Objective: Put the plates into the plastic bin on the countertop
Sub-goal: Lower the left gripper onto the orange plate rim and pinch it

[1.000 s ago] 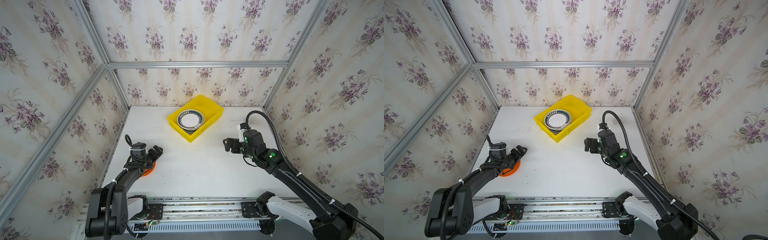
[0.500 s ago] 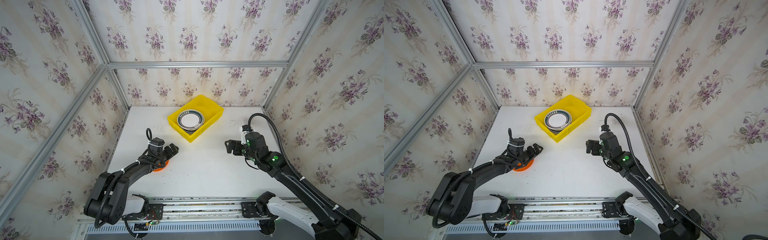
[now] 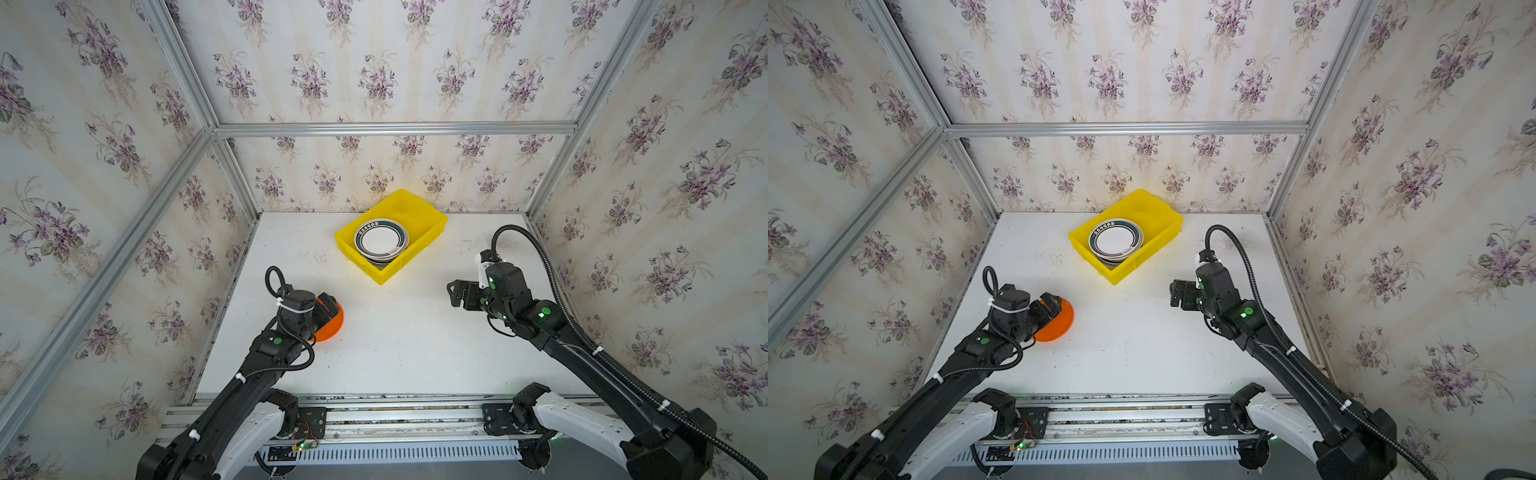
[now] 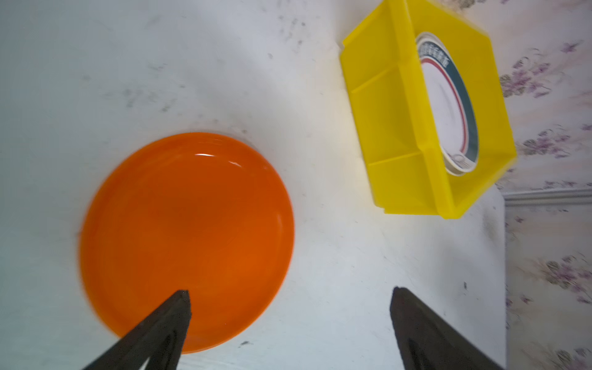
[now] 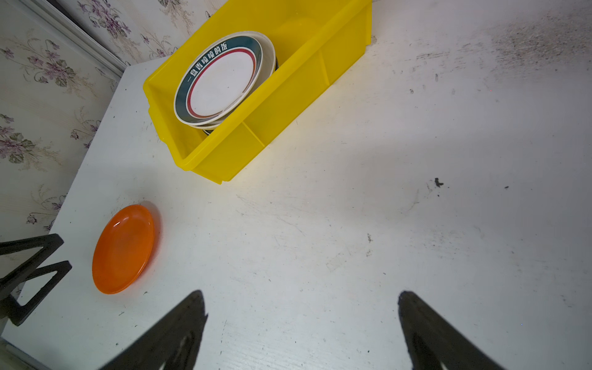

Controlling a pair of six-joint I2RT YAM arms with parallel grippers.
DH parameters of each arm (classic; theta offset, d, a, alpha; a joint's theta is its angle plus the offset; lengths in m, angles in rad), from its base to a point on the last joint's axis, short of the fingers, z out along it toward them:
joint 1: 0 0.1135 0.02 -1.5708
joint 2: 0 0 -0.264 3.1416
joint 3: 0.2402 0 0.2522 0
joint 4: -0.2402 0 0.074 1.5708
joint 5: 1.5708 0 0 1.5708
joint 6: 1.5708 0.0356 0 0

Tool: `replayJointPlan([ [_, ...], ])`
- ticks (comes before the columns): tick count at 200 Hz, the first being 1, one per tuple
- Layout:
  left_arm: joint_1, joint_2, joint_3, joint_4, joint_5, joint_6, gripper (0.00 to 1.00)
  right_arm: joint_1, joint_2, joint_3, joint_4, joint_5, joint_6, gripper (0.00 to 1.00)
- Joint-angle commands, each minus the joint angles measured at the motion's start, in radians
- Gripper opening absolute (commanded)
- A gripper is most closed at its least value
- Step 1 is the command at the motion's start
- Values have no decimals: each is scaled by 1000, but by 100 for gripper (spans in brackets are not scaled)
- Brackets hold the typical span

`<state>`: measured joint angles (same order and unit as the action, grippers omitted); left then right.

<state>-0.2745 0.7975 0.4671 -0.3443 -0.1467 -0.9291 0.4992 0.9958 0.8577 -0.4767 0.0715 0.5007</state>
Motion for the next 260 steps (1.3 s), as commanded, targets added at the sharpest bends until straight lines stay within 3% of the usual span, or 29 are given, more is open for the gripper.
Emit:
replayJointPlan([
  [1, 47, -60, -39, -98, -89, -17, 100, 1, 16, 32, 24, -28, 12, 99],
  [54, 196, -49, -70, -80, 24, 74, 100, -4, 17, -13, 140, -188, 46, 100],
  [94, 284, 19, -134, 45, 175, 69, 99, -7, -6, -34, 123, -186, 88, 99],
  [112, 294, 49, -151, 93, 214, 66, 92, -8, -27, -38, 104, -174, 98, 99],
  [125, 296, 60, -154, 114, 216, 65, 86, -8, -45, -48, 97, -160, 107, 99],
  [204, 302, 171, -180, 178, 170, 38, 76, -8, -97, -21, -3, -71, 82, 99],
  [249, 303, 243, -175, 220, 183, 44, 56, -8, -83, -30, 10, -63, 78, 99],
  [260, 304, 255, -172, 222, 183, 50, 44, -8, -87, -35, 12, -58, 78, 99],
])
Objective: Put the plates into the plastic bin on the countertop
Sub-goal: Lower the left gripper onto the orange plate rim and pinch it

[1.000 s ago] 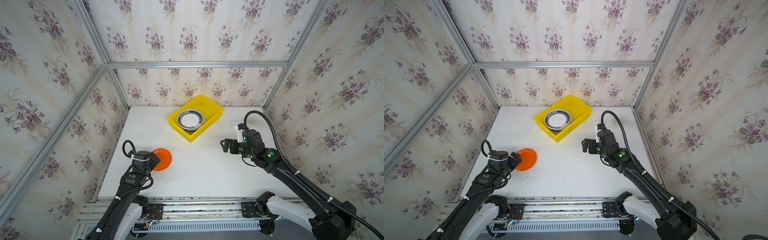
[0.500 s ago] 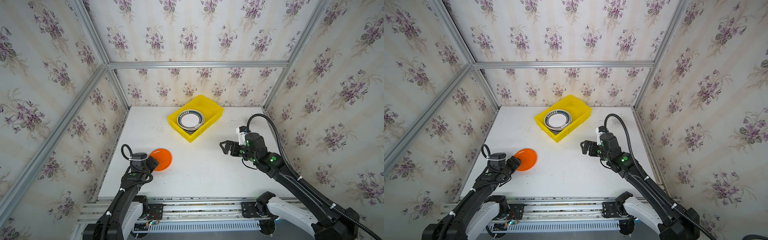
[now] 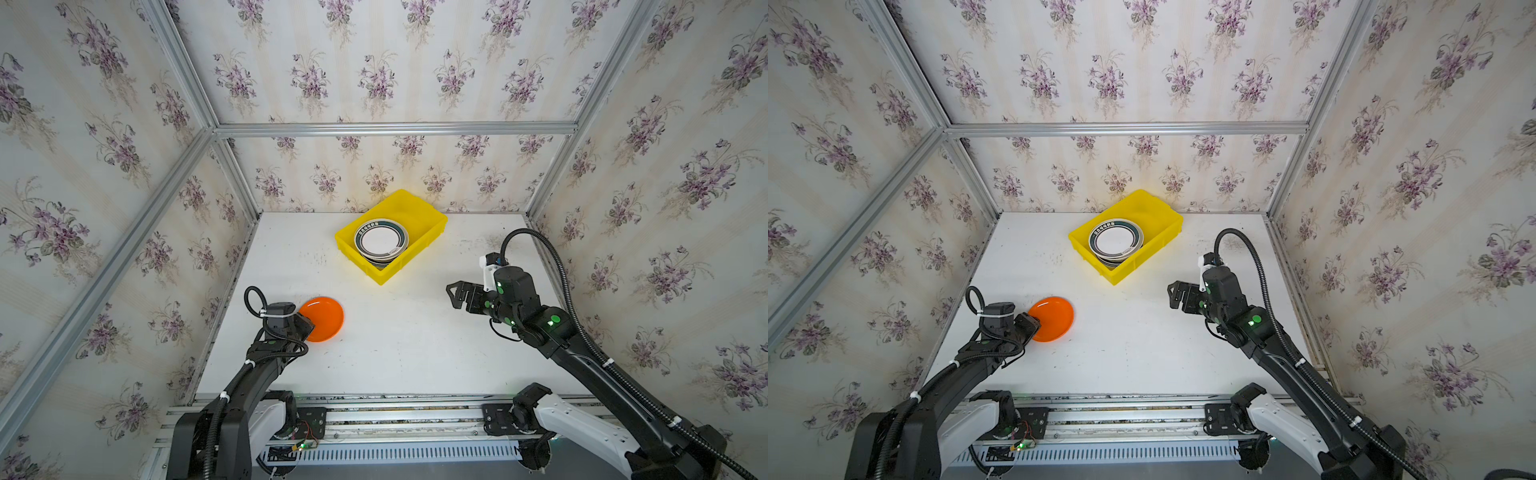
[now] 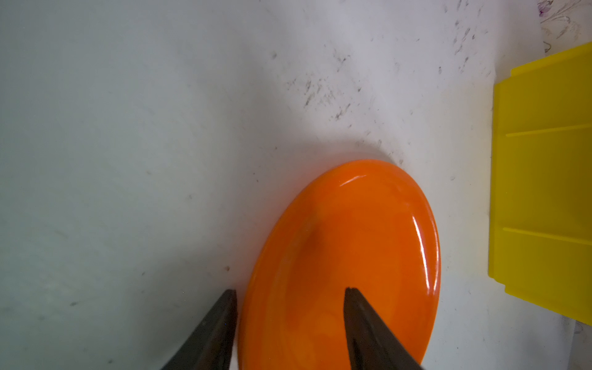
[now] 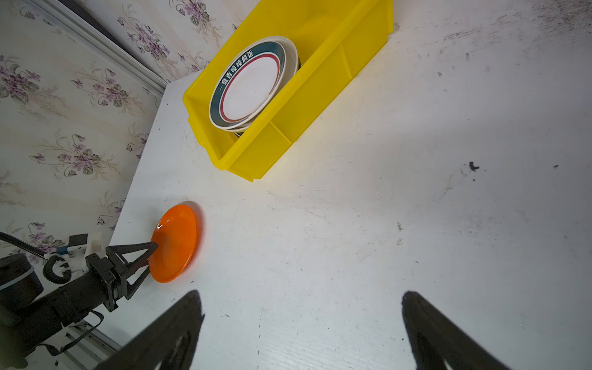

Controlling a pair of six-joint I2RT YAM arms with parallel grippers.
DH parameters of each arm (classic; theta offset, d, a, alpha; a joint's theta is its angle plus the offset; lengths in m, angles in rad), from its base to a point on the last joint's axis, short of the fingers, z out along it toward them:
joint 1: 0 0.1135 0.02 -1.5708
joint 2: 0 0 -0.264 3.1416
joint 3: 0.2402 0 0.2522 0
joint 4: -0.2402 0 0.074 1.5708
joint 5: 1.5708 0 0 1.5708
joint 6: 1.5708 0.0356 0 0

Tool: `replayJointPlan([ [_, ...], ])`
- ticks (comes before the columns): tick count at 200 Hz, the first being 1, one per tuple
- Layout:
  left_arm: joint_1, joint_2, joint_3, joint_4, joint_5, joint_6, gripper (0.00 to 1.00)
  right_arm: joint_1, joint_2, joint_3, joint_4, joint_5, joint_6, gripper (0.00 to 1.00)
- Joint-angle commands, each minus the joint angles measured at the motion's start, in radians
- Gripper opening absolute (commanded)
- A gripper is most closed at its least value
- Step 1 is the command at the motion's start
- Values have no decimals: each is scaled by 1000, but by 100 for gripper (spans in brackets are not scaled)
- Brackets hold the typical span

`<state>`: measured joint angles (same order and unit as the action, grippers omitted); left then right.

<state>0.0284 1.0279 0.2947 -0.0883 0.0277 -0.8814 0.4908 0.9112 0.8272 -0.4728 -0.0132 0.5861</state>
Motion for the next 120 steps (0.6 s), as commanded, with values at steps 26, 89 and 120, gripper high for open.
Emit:
replayJointPlan([
  [26, 0, 48, 7, -24, 7, 12, 41, 0, -24, -20, 9, 43, -8, 99],
  [89, 1, 113, 30, 4, 40, 26, 33, 0, -59, -42, -5, 69, 0, 99],
  [120, 0, 125, 36, 15, 40, 31, 24, 0, -76, -57, -12, 86, 7, 99],
])
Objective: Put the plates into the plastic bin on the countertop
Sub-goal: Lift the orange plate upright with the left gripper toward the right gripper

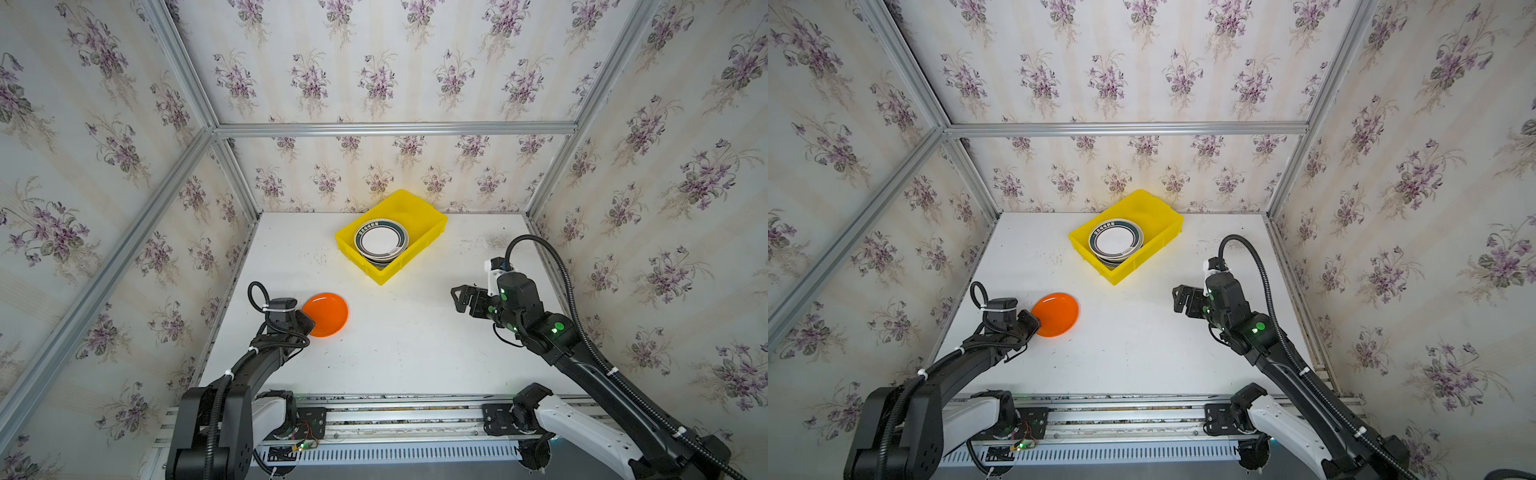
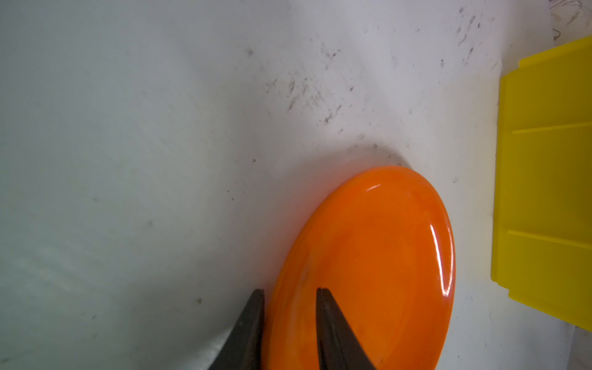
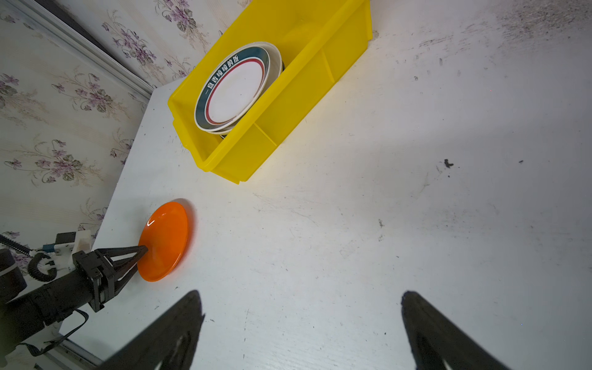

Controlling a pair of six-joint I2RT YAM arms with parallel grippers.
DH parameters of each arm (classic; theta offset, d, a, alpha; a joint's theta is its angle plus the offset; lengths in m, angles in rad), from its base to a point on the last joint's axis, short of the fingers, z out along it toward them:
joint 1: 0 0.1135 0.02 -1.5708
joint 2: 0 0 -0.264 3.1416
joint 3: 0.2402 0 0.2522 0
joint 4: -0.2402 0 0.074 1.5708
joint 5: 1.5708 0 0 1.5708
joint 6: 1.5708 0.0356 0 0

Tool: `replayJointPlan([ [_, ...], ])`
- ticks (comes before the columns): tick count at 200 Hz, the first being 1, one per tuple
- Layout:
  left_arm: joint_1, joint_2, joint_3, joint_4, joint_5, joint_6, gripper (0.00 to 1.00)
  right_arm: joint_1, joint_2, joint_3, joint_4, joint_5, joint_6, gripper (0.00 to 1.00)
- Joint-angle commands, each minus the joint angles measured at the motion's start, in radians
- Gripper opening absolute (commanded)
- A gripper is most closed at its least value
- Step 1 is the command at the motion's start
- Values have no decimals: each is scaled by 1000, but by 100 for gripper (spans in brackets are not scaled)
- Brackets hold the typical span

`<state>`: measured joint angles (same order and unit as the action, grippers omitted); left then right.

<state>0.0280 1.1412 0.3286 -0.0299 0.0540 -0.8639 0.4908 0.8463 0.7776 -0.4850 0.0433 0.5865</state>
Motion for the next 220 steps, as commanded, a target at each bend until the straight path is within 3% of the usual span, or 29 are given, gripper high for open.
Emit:
replayJointPlan([
  [1, 0, 12, 3, -43, 14, 14, 23, 0, -12, -7, 0, 31, 7, 99],
  [30, 0, 34, 18, -40, 23, 27, 12, 0, -17, -15, 5, 39, 12, 99],
  [107, 0, 42, 39, -25, 109, 37, 0, 0, -15, -20, 18, 44, 17, 99],
  [190, -9, -276, 32, -32, 176, -54, 0, 0, 0, -37, 72, -10, 45, 99],
  [220, -83, -353, 55, -43, 176, -91, 0, 0, 30, -42, 136, -105, 41, 99],
])
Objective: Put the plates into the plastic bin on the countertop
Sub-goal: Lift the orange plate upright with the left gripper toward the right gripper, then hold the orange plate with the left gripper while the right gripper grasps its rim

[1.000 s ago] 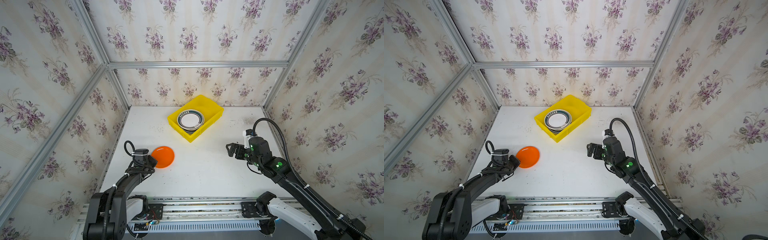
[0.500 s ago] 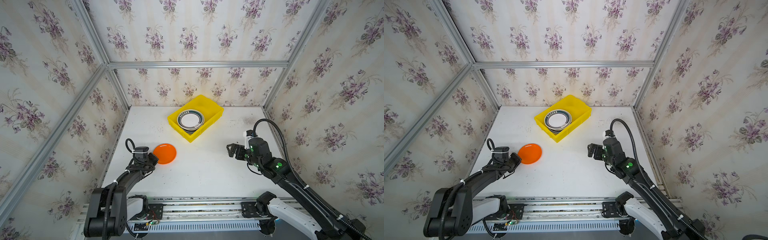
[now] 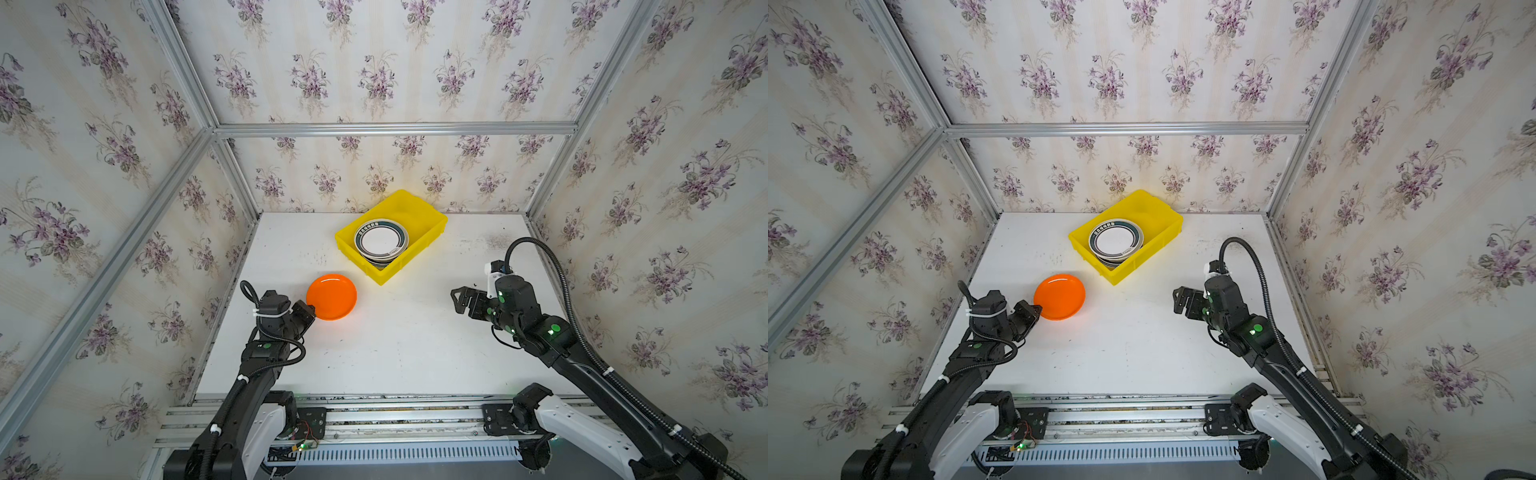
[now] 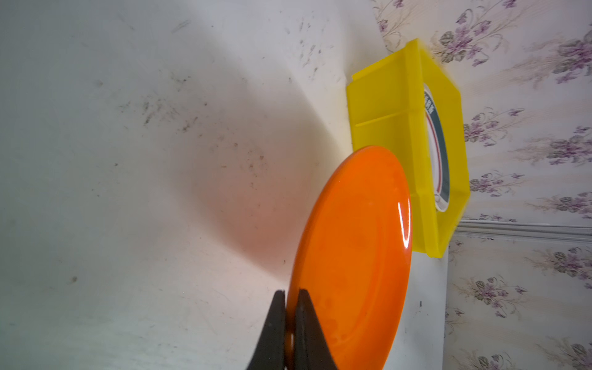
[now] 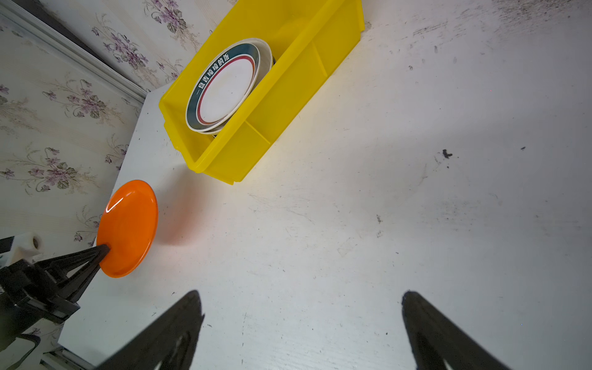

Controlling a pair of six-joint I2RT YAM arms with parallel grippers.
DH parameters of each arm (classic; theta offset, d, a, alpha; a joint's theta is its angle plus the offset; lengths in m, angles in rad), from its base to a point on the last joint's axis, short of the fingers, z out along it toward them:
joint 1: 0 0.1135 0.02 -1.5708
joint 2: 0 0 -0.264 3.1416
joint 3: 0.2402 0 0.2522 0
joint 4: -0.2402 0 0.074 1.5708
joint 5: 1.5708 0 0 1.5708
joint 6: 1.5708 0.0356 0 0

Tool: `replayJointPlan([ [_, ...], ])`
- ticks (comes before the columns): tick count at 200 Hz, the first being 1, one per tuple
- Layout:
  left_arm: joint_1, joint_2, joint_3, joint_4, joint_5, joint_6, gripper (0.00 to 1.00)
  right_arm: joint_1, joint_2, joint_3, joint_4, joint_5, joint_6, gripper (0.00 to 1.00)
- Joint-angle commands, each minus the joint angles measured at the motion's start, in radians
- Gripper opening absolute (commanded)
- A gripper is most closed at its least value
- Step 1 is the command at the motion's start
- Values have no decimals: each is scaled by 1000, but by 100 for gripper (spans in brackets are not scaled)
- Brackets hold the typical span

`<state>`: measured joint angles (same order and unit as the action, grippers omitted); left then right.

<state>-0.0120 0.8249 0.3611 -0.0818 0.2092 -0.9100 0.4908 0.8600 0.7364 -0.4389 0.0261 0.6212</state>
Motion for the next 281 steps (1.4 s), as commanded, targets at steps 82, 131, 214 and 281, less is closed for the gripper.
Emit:
replayJointPlan([
  [82, -357, 33, 178, 13, -129, -62, 0, 0, 129, -8, 263, -294, 74, 99],
  [131, -482, 167, 262, 64, -156, -55, 0, 2, 189, -19, 361, -381, 113, 97],
  [214, -627, 388, 416, 137, -119, -49, 0, 2, 237, -12, 383, -377, 138, 79],
  [281, -641, 439, 421, 162, -66, -30, 0, 3, 251, -18, 391, -349, 156, 23],
])
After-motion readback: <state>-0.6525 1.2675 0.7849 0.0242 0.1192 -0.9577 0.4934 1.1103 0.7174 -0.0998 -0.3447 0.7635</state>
